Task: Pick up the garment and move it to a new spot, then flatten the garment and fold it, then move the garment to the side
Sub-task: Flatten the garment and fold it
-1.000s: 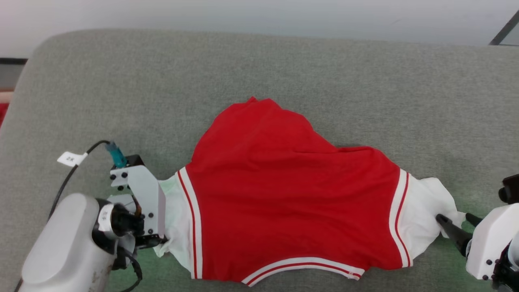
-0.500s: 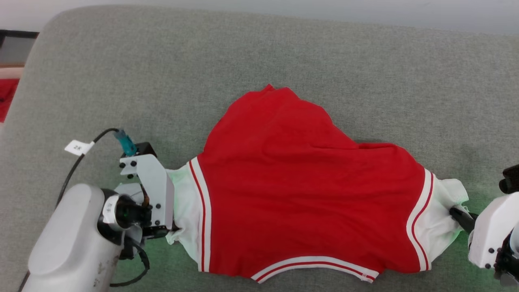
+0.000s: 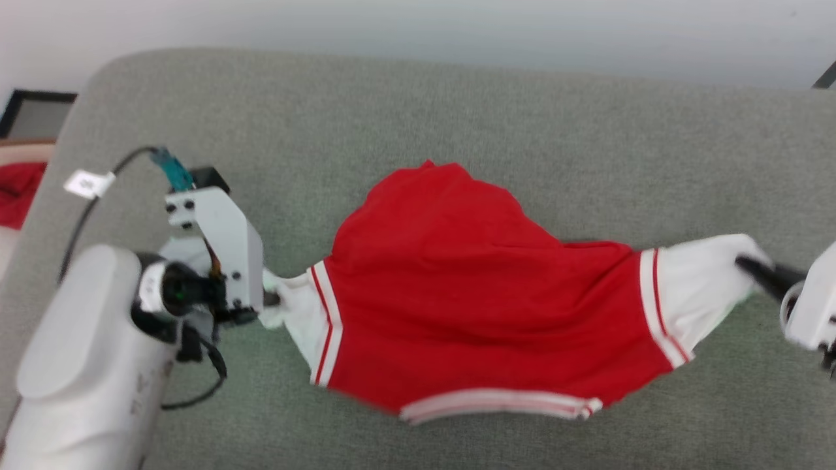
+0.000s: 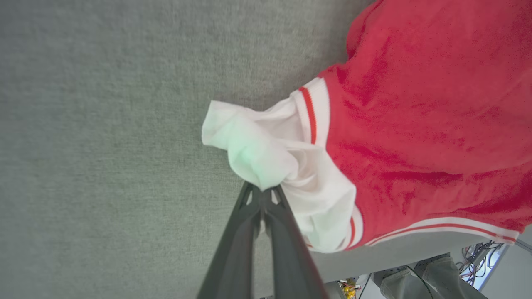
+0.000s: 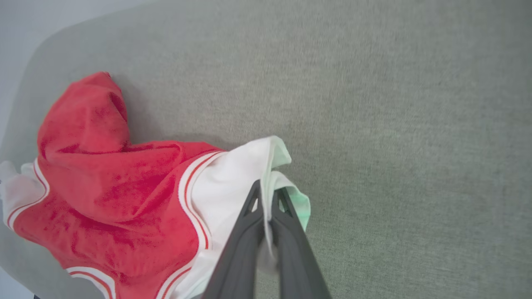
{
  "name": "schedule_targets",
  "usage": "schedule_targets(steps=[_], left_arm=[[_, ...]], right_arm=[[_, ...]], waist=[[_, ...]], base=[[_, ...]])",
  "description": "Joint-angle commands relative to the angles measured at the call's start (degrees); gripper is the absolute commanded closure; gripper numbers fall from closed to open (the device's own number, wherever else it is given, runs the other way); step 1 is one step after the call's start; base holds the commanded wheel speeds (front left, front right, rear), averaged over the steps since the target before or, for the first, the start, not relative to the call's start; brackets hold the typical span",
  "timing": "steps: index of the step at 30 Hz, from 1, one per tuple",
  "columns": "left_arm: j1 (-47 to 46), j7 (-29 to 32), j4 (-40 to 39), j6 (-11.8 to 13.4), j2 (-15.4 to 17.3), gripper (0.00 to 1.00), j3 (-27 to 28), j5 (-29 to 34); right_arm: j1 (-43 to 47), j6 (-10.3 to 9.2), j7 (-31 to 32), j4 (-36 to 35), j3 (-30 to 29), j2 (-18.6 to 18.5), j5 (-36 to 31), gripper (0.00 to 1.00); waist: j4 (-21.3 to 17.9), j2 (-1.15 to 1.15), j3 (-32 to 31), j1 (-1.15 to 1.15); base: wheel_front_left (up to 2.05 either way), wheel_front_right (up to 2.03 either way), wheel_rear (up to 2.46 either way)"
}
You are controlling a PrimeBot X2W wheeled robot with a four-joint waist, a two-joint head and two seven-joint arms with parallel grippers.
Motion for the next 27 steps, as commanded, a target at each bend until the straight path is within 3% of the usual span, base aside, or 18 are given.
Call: schedule_targets(steps=[1, 7, 12, 27], left_arm=[[-1.5, -0.4, -0.1, -0.3, 0.5, 1.00, 0.5, 0.3], [-7.2, -1.9, 0.4, -1.8, 1.5, 1.00, 0.8, 1.2], [-12.4, -5.2, 2.3, -3.8, 1.4, 1.00, 0.9, 2.3], [-33.5, -31.3, 20.7, -12.7, -2.2, 1.00, 1.1, 8.3]], right_arm=[[-2.1, -0.04, 0.2, 0.0, -0.3, 0.1, 0.3, 1.00], [-10.9, -0.04, -1.8, 1.8, 0.1, 0.5, -1.2, 1.00], [-18.3, -0.04, -7.2, 5.0, 0.6, 1.3, -3.5, 1.00], [-42.3, -0.04, -31.9, 27.1, 10.5, 1.8, -9.9, 1.00]], waist=[[-0.4, 0.00, -2.8, 0.00], [-0.9, 0.00, -6.8, 0.00], [-1.1, 0.00, -8.8, 0.00], [-2.4, 0.00, -13.5, 0.00]], base=[[0.00, 0.00, 0.00], [0.00, 0.00, 0.00], [0.00, 0.00, 0.00], [0.00, 0.00, 0.00]])
